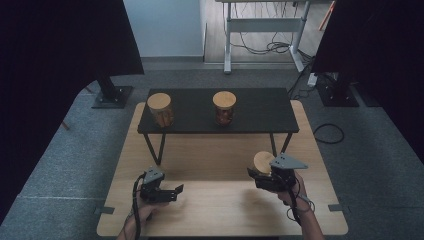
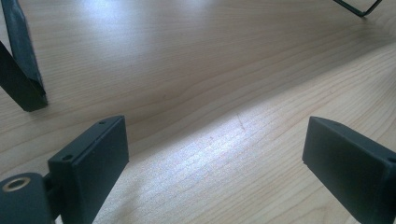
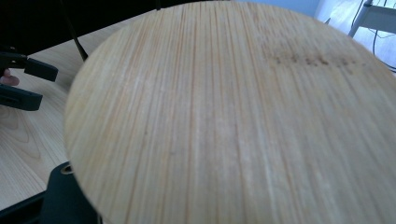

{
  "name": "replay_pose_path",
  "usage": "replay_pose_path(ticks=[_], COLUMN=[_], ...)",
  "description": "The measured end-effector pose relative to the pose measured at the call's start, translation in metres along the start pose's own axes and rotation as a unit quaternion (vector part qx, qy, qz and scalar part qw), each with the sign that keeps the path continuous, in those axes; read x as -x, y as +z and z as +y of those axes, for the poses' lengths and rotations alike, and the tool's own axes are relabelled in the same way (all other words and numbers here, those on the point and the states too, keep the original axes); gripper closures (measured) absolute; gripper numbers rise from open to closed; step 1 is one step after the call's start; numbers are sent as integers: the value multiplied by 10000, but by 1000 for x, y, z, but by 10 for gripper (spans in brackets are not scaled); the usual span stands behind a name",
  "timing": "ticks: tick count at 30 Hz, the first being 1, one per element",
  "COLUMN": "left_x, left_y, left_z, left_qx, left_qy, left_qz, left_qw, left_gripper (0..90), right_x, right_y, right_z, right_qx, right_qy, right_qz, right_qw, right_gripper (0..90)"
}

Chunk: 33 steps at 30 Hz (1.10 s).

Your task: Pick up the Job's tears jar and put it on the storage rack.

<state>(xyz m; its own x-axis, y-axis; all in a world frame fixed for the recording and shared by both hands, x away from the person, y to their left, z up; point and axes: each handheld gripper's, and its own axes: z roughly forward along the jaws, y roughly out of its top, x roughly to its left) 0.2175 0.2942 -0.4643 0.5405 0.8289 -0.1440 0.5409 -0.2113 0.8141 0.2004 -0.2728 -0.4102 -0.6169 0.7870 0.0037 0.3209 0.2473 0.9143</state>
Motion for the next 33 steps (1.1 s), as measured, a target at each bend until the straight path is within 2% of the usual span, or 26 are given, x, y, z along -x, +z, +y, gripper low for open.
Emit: replay_pose_path(ticks=[14, 33], left_x=[0, 1], left_y=[0, 1], left_z=[0, 0], left_qx=[-5, -17], left_qy=[7, 27], left_qz=[14, 11], left_qw=[10000, 10000], left_gripper=[64, 64], right_x=[-4, -2], right_y=[-3, -9], right_z=[8, 22], right_qx=[37, 91], right_qy=[-166, -205], right_qz=[-35, -60], right_qw=[9998, 9997], right_gripper=[246, 246])
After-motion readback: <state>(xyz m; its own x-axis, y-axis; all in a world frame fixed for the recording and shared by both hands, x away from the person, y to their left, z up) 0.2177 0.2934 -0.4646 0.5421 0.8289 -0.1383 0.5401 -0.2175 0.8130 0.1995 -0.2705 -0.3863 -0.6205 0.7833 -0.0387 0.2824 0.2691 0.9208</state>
